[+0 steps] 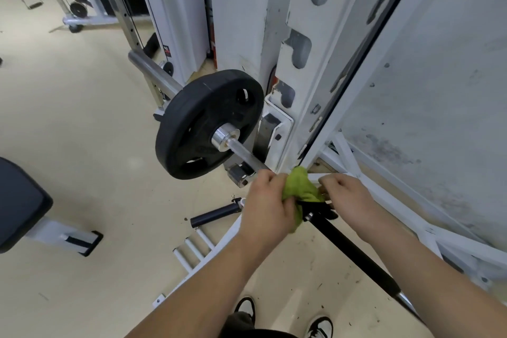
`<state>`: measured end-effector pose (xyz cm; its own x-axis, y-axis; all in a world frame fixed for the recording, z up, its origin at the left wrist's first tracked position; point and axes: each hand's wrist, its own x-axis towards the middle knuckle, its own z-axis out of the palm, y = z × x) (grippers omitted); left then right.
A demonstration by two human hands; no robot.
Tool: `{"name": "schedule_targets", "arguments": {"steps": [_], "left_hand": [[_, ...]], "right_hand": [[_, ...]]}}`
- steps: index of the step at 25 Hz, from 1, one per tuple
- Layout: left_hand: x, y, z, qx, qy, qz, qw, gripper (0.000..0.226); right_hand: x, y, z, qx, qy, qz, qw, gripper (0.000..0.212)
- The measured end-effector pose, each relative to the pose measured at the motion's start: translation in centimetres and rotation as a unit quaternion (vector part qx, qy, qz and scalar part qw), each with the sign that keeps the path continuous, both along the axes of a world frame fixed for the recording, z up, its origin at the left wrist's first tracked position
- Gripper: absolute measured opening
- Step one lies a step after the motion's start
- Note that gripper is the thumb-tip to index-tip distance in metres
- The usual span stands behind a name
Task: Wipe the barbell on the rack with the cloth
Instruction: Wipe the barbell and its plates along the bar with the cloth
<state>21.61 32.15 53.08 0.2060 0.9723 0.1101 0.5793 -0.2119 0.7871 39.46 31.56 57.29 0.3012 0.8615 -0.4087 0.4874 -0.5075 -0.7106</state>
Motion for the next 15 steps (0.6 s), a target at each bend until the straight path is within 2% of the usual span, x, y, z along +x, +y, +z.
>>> {"name": "schedule_targets", "arguments": {"steps": [2,5,8,11,15], "left_hand": [[-3.1,2.0,2.1,0.062,0.000,0.074,0.995,0.037],[-6.1,6.0,3.5,0.092,0.095,0.161,0.978,0.054],[-5.3,7.9,1.6,-0.003,0.211,0.145,0.967,0.046],[-3.7,8.4,0.8,-0.080,0.220,0.126,0.964,0.037],[-3.3,8.4,0.9,-0.033,0.323,0.081,0.942,0.072]], "right_hand": [[-1.2,0.8,0.4,0.016,-0.047,0.042,0.998,0.021],[-3.4,2.5,-0.3,0.004,-0.102,0.136,0.985,0.015],[-4.5,3.1,-2.1,-0.052,-0.235,0.217,0.946,0.020],[-4.8,2.8,-2.9,-0.041,-0.303,0.220,0.926,0.012],[-4.8,3.3,-2.7,-0.045,-0.284,0.206,0.935,0.005]]}}
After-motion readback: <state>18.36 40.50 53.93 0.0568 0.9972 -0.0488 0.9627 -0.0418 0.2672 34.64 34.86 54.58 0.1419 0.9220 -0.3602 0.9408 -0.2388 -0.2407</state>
